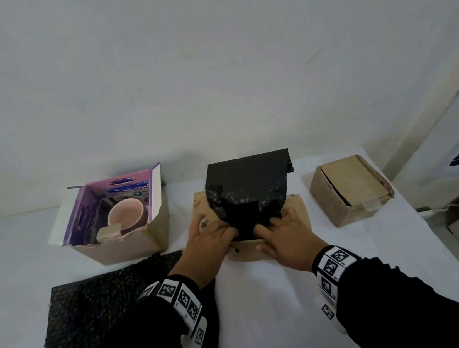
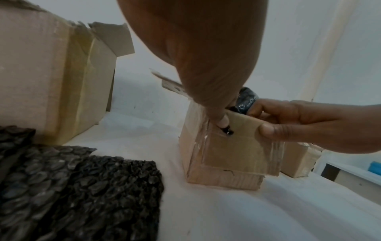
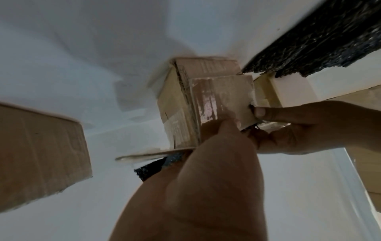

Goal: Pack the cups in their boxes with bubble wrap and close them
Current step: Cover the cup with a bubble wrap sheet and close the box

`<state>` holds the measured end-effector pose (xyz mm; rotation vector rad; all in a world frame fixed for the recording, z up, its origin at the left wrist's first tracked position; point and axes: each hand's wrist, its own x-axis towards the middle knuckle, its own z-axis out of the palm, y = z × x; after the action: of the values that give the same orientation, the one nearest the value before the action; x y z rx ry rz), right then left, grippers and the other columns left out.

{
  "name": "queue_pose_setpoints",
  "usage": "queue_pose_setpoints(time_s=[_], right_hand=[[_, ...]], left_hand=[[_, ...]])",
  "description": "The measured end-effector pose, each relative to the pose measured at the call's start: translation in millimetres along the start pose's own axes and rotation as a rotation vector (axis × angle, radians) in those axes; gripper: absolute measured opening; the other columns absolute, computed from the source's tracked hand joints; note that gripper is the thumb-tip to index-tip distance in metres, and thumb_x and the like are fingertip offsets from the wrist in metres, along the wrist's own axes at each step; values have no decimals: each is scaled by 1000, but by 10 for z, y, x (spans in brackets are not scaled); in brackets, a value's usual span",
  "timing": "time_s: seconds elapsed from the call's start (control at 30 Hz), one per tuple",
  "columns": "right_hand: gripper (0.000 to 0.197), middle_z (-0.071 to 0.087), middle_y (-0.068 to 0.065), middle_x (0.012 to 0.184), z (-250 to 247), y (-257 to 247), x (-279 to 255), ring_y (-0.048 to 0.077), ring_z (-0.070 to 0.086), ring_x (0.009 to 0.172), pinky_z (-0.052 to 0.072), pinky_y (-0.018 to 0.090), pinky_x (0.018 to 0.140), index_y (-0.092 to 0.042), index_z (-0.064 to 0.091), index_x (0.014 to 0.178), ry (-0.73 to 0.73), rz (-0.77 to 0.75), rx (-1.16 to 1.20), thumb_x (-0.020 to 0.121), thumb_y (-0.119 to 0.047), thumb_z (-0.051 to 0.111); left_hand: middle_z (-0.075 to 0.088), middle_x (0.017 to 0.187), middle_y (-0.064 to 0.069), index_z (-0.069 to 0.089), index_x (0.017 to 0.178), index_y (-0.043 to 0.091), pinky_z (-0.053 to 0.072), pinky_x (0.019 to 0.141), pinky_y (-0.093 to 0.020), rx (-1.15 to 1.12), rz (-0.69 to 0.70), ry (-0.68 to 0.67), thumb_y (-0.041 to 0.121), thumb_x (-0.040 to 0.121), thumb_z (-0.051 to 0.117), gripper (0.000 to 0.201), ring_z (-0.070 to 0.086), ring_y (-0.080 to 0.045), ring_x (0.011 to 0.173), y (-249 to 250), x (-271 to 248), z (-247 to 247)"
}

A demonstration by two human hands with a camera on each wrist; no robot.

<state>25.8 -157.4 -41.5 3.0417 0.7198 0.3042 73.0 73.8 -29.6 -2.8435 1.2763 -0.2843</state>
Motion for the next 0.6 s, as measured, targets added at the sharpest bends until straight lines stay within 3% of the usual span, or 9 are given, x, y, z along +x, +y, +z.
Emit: queue_pose_setpoints(time_s=[0.2,0.27,0.33,0.4,0.47,0.53,0.6], right_hand=[[44,66,-3,69,-31,-27,69,21,61,72,26,42,87,-20,64,84,-110,1,-78,94,-49,32],[55,68,0,75,-122,-32,121,23,62,78,26,42,92,-18,66,87,-231,-14,-55,93,-52,24],[56,67,-1,76,-209,-16,155,23,60,79,33,40,92,-19,65,85,-254,22,13,87,-59,25],[43,58,-7,62,-332,-34,176,16,54,61,43,32,74,-22,57,71,-93,137,250,80,-61,43],[34,49,-8,58,-441,-21,197,10,45,53,40,29,54,-22,48,69,160,330,448,82,-53,57],[29,47,-5,66,-527,50,265,13,44,59,39,31,53,-21,44,76,359,512,518,87,-42,59],[26,49,-2,84,-575,185,385,16,46,73,39,33,61,-17,47,88,446,705,557,89,-39,61]], left_hand=[[63,94,13,68,78,34,17,102,-56,67,-40,-213,25,65,77,19,55,-23,118,27,76,-93],[60,108,13,69,91,35,9,106,-60,50,-60,-294,31,81,64,12,39,-26,133,53,124,-175],[53,124,15,65,108,36,4,110,-60,49,-74,-361,39,92,47,25,22,-23,140,52,159,-217],[51,131,14,61,118,38,6,109,-57,24,-83,-357,50,92,41,35,20,-20,140,18,167,-262],[52,134,8,52,130,39,10,107,-50,-87,-106,-309,64,89,31,53,25,-18,138,-54,156,-269],[55,132,4,41,138,38,19,106,-45,-236,-147,-248,69,85,18,66,34,-17,133,-121,149,-281],[55,127,4,44,135,33,29,103,-40,-336,-189,-142,68,86,16,67,42,-17,124,-168,182,-289]])
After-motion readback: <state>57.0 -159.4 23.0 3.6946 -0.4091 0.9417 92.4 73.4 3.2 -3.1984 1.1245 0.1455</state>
